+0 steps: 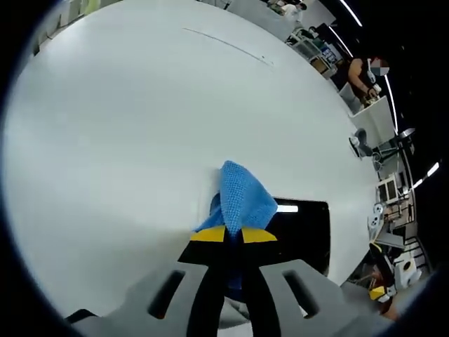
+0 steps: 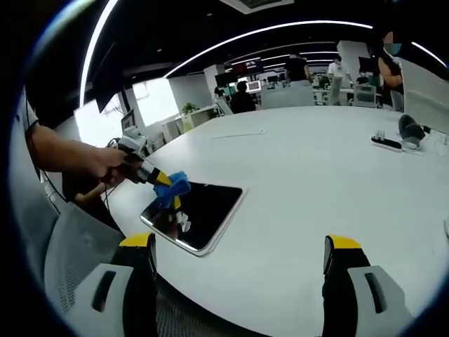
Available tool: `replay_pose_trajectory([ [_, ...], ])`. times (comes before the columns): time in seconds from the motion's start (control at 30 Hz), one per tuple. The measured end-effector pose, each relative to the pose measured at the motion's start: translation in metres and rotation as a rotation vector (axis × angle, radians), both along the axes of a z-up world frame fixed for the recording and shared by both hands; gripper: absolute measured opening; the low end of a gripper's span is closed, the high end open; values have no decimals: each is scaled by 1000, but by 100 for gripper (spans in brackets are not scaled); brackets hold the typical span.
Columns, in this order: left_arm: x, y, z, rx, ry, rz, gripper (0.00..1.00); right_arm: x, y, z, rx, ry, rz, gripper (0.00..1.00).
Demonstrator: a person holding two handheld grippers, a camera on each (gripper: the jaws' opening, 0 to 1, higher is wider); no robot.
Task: Wipe the mirror surface with the cleaning cloth until all visible marks leave the cleaned area.
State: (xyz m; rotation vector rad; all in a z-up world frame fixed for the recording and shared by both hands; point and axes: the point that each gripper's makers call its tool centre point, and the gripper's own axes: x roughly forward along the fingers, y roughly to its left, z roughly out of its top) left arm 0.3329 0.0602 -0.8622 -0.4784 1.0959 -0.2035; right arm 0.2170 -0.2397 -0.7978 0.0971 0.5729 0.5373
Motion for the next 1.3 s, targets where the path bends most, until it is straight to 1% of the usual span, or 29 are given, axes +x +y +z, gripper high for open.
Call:
replay_pose_trajectory([
  [0.13, 5, -1, 0, 10, -2, -11, 3, 0, 0, 2, 4, -5, -7, 99],
  [0.37, 12, -3, 0, 17, -6, -7, 3, 1, -1, 2, 5, -8, -6, 99],
  [0.53, 11, -3, 0, 22, -11, -12, 3, 1, -1, 2, 6, -12, -8, 99],
  [0.7, 12, -3, 0, 16, -3, -14, 3, 2, -2, 3, 8, -14, -12, 99],
  [0.73, 11, -3, 2, 5, 3, -10, 3, 2, -2, 3, 9, -15, -13, 99],
  [0.8, 14, 0, 8, -12, -9, 3, 3, 2, -2, 3, 8, -15, -13, 99],
  [0.87, 16, 2, 18, -24, -23, 5, 3, 1, -2, 3, 9, -15, -12, 99],
  [0.93, 17, 4, 30, -52, -39, 8, 3, 1, -2, 3, 9, -14, -11, 99],
  [1.0, 16, 9, 37, -50, -56, 2, 3, 1, -2, 3, 9, -16, -13, 99],
  [1.07, 16, 19, 45, -24, -88, -13, 3, 1, -2, 3, 10, -16, -14, 99],
  [1.1, 16, 26, 46, 0, -102, -21, 3, 1, -2, 3, 9, -16, -13, 99],
  [1.2, 12, 41, 48, -4, -95, -10, 3, 1, -2, 2, 9, -15, -12, 99],
  [1.3, 11, 56, 51, 2, -101, 0, 3, 1, -2, 2, 8, -15, -11, 99],
])
